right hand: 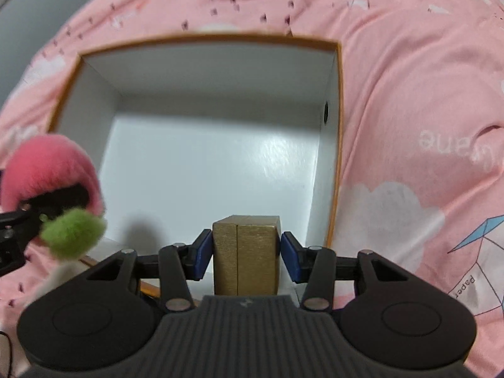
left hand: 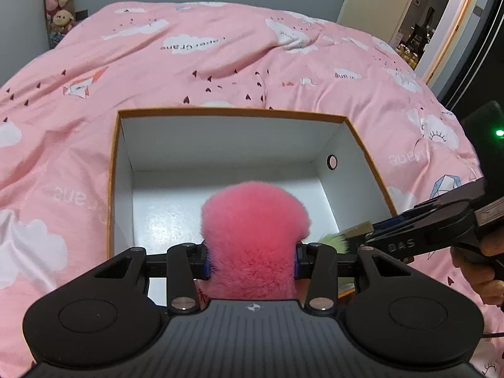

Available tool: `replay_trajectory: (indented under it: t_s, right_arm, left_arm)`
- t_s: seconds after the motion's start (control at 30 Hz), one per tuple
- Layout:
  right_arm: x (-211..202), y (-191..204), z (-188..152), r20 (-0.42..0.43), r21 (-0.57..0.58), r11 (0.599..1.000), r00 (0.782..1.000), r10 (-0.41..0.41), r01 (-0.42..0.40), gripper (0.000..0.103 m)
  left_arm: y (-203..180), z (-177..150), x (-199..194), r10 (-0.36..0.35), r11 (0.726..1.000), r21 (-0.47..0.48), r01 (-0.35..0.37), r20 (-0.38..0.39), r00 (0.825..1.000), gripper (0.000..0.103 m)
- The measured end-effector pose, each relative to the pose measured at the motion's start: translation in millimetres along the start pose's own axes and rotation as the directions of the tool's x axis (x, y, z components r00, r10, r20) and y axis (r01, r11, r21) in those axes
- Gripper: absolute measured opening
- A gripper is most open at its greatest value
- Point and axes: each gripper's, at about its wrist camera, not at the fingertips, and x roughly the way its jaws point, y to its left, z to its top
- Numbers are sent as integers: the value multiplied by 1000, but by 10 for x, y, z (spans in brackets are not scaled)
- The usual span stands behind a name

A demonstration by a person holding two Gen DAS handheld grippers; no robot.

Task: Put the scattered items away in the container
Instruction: 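Carry the tan block into the box and open the right tool while the left tool lifts the pompom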

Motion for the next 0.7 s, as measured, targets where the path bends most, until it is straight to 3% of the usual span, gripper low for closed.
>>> replay_trajectory:
  t_s: [0.33,0.43,0.5,0.7]
  right_arm:
    - [219,80,163,-120,-65,995,989,-85,78,51]
    - [214,92,165,-114,-105,989,987,-111,99,54]
    - [182,92,157,-107,-124,990,991,-84,71,58]
    - [184,140,193,-72,-253,966,995,-71,51,54]
  left_arm:
    - [76,79,115,-31,999,8,31,-32,999,49]
    - [81,83,111,-24,1000,13,24,-20,1000,49]
    - [103,66,134,-26,1000,7,26,-20,999,49]
    - [117,53,192,-26,1000,17,26,-28,999,49]
